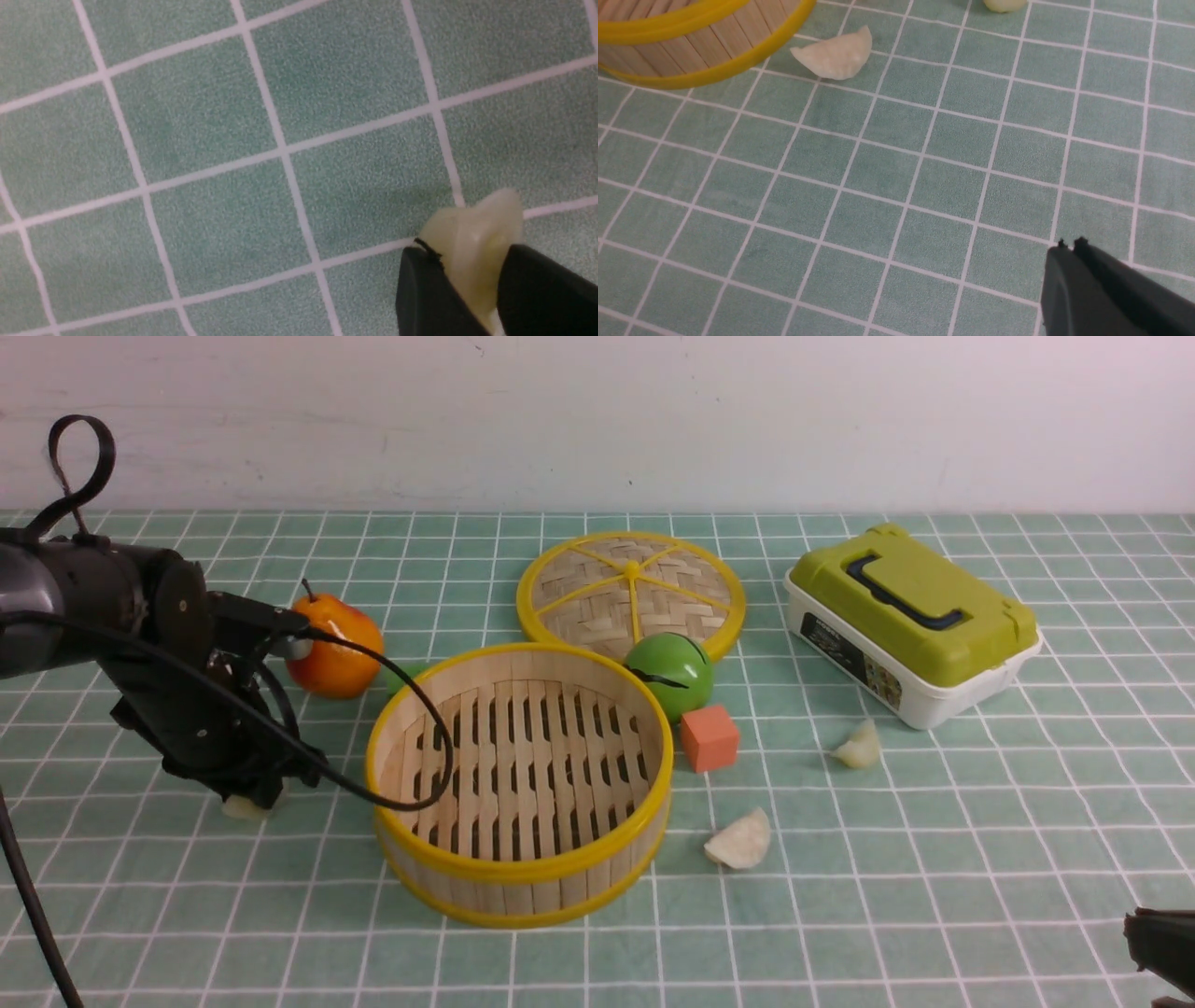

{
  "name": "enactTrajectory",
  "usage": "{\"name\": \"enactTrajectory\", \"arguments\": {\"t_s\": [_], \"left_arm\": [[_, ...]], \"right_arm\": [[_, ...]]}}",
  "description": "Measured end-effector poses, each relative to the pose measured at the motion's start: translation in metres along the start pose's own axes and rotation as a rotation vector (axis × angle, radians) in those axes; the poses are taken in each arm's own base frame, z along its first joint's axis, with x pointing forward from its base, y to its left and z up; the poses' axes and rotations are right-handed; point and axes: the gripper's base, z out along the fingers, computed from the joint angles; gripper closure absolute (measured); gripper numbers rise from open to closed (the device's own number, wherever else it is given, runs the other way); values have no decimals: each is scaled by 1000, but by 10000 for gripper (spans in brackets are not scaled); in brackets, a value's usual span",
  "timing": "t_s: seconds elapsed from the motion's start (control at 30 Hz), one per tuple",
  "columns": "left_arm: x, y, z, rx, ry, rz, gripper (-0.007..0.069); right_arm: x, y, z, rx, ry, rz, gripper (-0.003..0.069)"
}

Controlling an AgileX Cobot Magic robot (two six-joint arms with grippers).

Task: Put the dumplings into the steamer on the table with the blue tablecloth.
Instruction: 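Reach for and grasp a dumpling on the table with the left gripper, then place the dumpling into the bamboo steamer basket with the left gripper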

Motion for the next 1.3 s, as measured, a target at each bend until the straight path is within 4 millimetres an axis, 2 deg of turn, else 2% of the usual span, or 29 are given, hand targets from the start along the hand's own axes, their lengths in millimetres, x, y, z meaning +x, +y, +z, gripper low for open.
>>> {"name": "enactTrajectory", "arguments": {"t_s": [0.23,0.33,0.57,0.63,0.67,0.73,0.77,0.83,0.93,1.0,1.03,1.07,1.17,1.3], "left_arm": [[1,0,-7,3,7,-192,431],[-1,0,-23,13,-23,-232,434],[-8,-4,-84,96,-179,-342,437],[-10,-11,-95,155,-206,-388,437],[-12,-23,-105,214,-233,-391,438],[-16,-39,-108,264,-250,-369,441],[-19,-52,-108,291,-262,-341,443],[-21,-66,-104,312,-260,-322,444],[-29,-99,-82,336,-278,-276,467],[-31,-105,-72,332,-279,-266,536],[-33,-112,-59,322,-289,-249,619],[-34,-116,-51,314,-298,-239,638],[-37,-120,-37,298,-315,-227,636],[-36,-121,-27,290,-308,-223,573]], "right_arm": [[0,0,0,-5,-2,10,656],[0,1,0,-6,-3,11,654],[0,1,0,-6,-3,11,649],[0,1,0,-6,-3,11,648],[0,0,0,-5,-3,11,647],[0,1,0,-6,-4,11,646],[0,1,0,-6,-4,11,645],[0,0,0,-6,-4,11,643],[0,0,0,-5,-5,11,639],[0,0,0,-5,-5,11,638],[0,0,0,-5,-5,11,637],[0,0,0,-5,-5,11,636],[-1,1,0,-10,-7,21,635],[-1,2,0,-17,-10,33,631]]}}
